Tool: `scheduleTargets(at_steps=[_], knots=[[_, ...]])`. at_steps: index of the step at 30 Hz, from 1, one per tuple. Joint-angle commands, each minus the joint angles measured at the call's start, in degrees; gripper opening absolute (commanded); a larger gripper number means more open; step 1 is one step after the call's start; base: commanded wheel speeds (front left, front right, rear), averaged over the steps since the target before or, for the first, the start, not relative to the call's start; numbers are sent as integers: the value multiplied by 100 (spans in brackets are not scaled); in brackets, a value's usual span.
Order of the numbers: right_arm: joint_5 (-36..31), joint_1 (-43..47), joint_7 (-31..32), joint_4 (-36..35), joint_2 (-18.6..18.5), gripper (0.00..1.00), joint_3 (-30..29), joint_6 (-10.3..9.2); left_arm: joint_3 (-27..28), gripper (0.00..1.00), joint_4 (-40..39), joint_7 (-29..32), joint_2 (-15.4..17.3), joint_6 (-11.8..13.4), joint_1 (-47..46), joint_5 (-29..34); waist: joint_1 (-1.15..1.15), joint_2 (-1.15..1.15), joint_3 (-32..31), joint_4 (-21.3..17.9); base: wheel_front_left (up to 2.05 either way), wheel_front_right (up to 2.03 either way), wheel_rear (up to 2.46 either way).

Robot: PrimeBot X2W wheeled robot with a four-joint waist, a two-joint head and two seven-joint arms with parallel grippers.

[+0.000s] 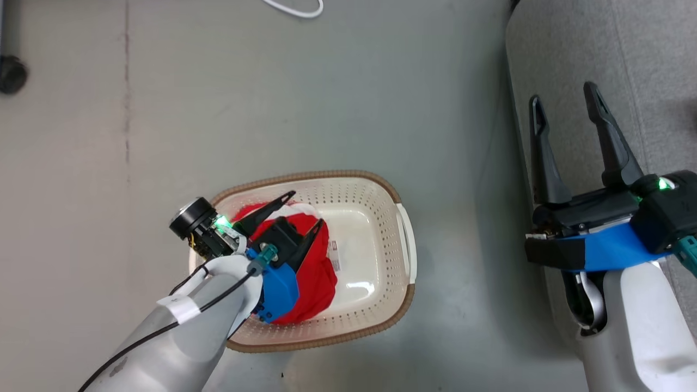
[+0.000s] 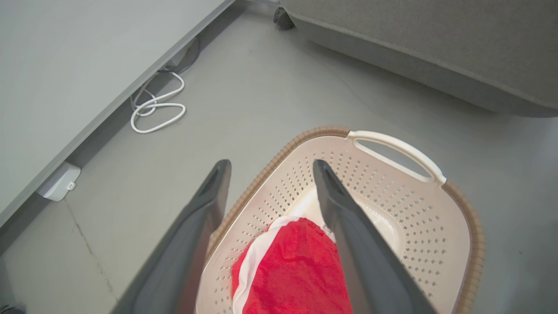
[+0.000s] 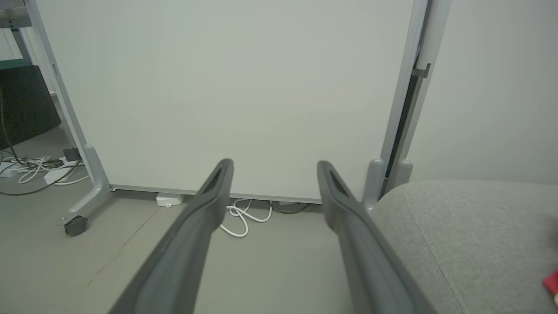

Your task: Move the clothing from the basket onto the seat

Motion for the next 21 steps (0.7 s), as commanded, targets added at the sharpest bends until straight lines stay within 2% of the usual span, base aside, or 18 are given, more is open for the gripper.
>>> scheduleTargets(at_steps=[1,11,15,21], knots=[[-24,-124,-2,-32,-25,100,15,3,-171,100,98,-15,21,-5,-146,-12,-2,0,250,-94,0,0,0],[-35,-446,-2,-158,-25,100,81,3,-1703,100,1055,-15,-99,-5,-774,-556,-2,0,922,-238,0,0,0],[-36,-568,-2,-211,-21,100,109,3,-2056,100,1362,56,-170,-5,-843,-831,-2,0,1158,-296,0,0,0],[-87,-743,-2,-355,-13,100,131,3,-2243,100,1571,161,-212,-4,-1032,-1034,-2,0,1573,-328,0,0,0]])
